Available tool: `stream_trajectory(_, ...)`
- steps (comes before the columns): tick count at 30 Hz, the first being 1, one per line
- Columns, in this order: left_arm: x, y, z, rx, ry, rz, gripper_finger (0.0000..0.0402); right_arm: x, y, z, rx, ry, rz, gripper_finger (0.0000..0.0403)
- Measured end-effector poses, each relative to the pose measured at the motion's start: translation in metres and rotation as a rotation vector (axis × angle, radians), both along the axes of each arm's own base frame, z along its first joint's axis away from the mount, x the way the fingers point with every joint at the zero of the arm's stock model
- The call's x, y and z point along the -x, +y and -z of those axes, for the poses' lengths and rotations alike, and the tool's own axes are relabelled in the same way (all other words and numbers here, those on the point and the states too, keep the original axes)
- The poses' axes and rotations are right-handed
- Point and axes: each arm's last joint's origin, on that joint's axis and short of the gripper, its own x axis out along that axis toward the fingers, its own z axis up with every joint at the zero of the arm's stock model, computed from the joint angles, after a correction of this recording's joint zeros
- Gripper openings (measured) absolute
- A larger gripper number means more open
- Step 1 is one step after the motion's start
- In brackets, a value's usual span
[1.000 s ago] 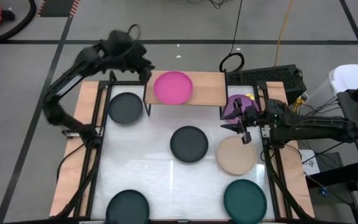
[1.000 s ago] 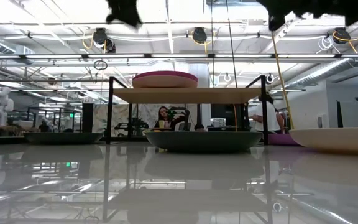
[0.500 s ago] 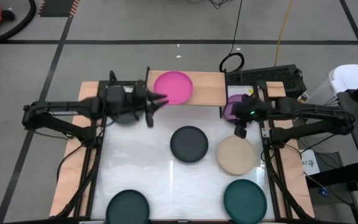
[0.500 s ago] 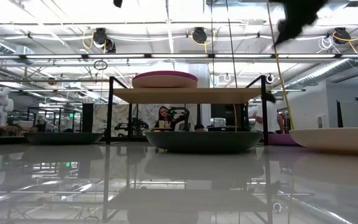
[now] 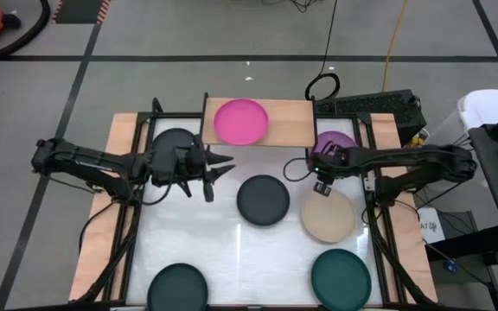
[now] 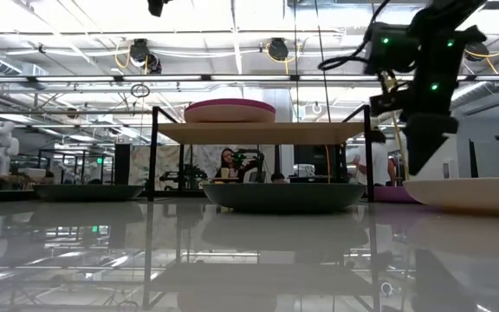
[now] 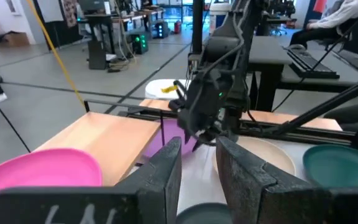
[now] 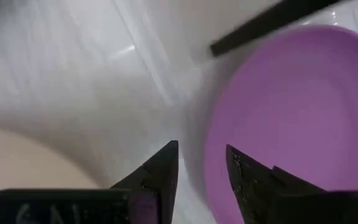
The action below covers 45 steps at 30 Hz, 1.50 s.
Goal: Place and stack plates onto a shelf
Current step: Stack the purple plate on top of the pink plate on the shelf
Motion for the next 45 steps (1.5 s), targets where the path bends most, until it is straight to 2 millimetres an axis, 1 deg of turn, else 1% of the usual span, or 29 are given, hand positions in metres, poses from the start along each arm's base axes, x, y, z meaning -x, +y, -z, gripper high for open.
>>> stream_trajectory(6,0.0,0.0,0.001,0.001,0.006,0.0,0.0106,-0.011,-0.014,0.013,0.022,0.005,0.035,0.0116)
stream_trajectory(13,0.0,0.0,0.001,0.001,0.009,0.0,0.0106,-0.013,-0.028,0.027,0.003,0.058,0.117,0.0116)
stream_trajectory(18,0.0,0.0,0.002,-0.003,0.017,0.0,0.0106,-0.012,-0.035,0.038,-0.013,0.104,0.149,0.0114)
stream_trajectory(20,0.0,0.0,0.002,-0.003,0.02,0.0,0.0106,-0.012,-0.036,0.041,-0.026,0.124,0.149,0.01)
stream_trajectory(21,0.0,0.0,0.003,-0.003,0.025,0.0,0.0106,-0.012,-0.036,0.042,-0.035,0.13,0.145,0.0087)
stream_trajectory(23,0.0,0.0,0.003,-0.003,0.03,0.0,0.0106,-0.011,-0.036,0.042,-0.044,0.141,0.151,0.0046)
stream_trajectory(24,0.0,0.0,0.003,-0.002,0.032,0.0,0.0106,-0.01,-0.035,0.04,-0.039,0.14,0.157,0.0025)
stream_trajectory(26,0.0,0.0,0.003,-0.002,0.032,0.0,0.0106,-0.006,-0.035,0.033,-0.01,0.14,0.171,0.0013)
stream_trajectory(28,0.0,0.0,0.003,-0.002,0.032,0.0,0.0106,-0.001,-0.034,0.023,0.037,0.14,0.189,0.0008)
stream_trajectory(31,0.0,0.0,0.003,0.001,0.03,0.0,0.0106,0.009,-0.032,-0.003,0.127,0.117,0.228,0.0004)
stream_trajectory(33,0.0,0.0,0.003,0.003,0.029,-0.001,0.0106,0.015,-0.032,-0.026,0.212,0.061,0.244,0.0003)
stream_trajectory(37,0.0,0.0,0.003,-0.001,0.029,0.0,0.0106,0.022,-0.032,-0.08,0.367,-0.154,0.25,0.0003)
stream_trajectory(39,0.0,0.0,0.003,-0.003,0.03,-0.003,0.0106,0.023,-0.032,-0.108,0.432,-0.277,0.21,0.0002)
stream_trajectory(41,0.0,0.001,0.002,-0.012,0.025,-0.033,0.0106,0.019,-0.032,-0.135,0.5,-0.423,0.158,0.0002)
stream_trajectory(43,0.001,0.003,0.001,-0.029,0.011,-0.114,0.0106,0.012,-0.03,-0.159,0.539,-0.558,0.065,0.0002)
stream_trajectory(45,0.003,0.006,-0.003,-0.052,-0.018,-0.213,0.0106,0.0,-0.027,-0.178,0.562,-0.662,-0.07,0.0001)
